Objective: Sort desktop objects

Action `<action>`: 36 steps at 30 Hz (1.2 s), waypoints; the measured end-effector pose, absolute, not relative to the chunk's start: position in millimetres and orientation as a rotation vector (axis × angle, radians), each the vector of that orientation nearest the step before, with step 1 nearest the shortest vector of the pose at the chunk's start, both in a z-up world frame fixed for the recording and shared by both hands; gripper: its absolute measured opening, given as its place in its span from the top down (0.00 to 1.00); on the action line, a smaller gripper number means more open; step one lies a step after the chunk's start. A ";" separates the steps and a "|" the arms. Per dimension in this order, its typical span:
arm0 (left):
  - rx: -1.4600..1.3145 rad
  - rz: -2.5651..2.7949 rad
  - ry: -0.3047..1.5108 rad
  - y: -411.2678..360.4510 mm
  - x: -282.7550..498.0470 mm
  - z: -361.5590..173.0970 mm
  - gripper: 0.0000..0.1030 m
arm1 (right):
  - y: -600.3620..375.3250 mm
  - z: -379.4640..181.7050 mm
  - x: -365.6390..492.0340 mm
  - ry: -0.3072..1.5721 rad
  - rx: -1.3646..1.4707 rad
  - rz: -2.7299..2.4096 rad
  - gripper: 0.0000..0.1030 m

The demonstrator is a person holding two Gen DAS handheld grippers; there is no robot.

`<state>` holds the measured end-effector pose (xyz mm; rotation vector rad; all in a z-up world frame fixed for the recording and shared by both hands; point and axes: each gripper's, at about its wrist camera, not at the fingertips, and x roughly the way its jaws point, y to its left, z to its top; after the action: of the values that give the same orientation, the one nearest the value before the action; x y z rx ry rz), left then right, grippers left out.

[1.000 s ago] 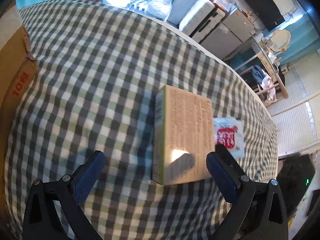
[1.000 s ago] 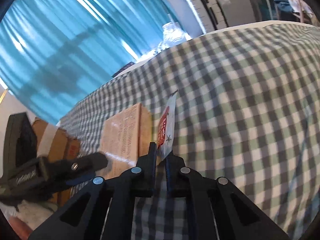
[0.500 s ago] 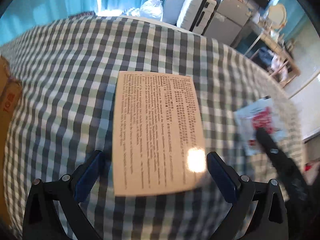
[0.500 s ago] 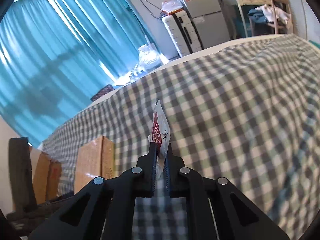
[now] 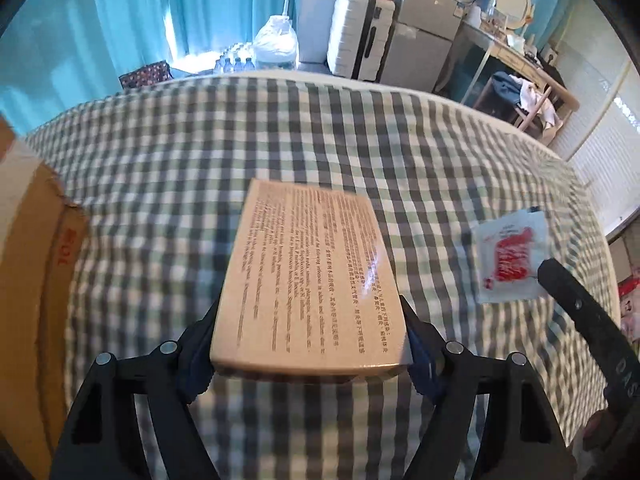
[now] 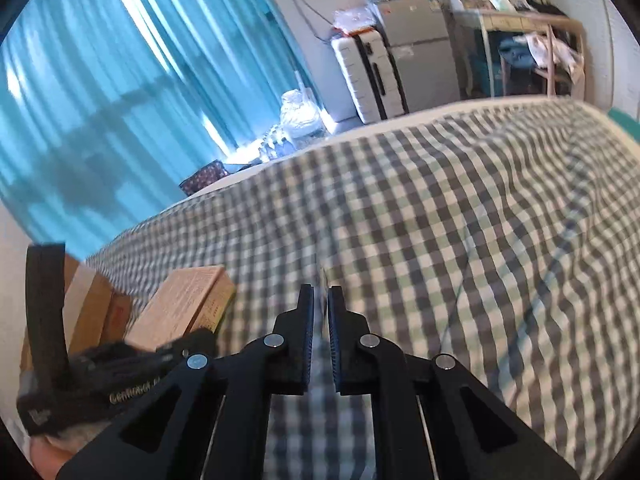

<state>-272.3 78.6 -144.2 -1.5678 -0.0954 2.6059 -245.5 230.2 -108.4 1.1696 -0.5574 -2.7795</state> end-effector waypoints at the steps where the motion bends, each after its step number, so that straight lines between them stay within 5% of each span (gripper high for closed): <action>1: -1.557 2.608 -0.097 70.7 -264.7 -140.2 0.23 | 224.2 -101.1 -237.8 -0.549 1.151 -2.783 0.93; 25: -1.172 2.813 -0.318 -87.1 -149.1 29.6 0.23 | 92.6 37.8 -117.3 -0.301 0.874 -2.761 0.93; 26: -1.171 2.819 -0.321 -91.5 -146.9 30.2 0.23 | 97.8 37.4 -116.7 -0.308 0.881 -2.782 0.91; 29: -1.177 2.833 -0.325 -106.4 -142.3 25.5 0.23 | 140.3 21.5 -117.9 -0.538 0.928 -2.833 0.60; 36: -1.212 2.756 -0.328 -88.8 -149.8 -12.3 0.23 | 186.3 -39.7 -133.9 -0.619 1.143 -2.929 0.55</action>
<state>-149.8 -88.8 -12.3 -1.2119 -0.3276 2.7556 -133.9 186.3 -39.7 1.1432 -0.6193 -2.9291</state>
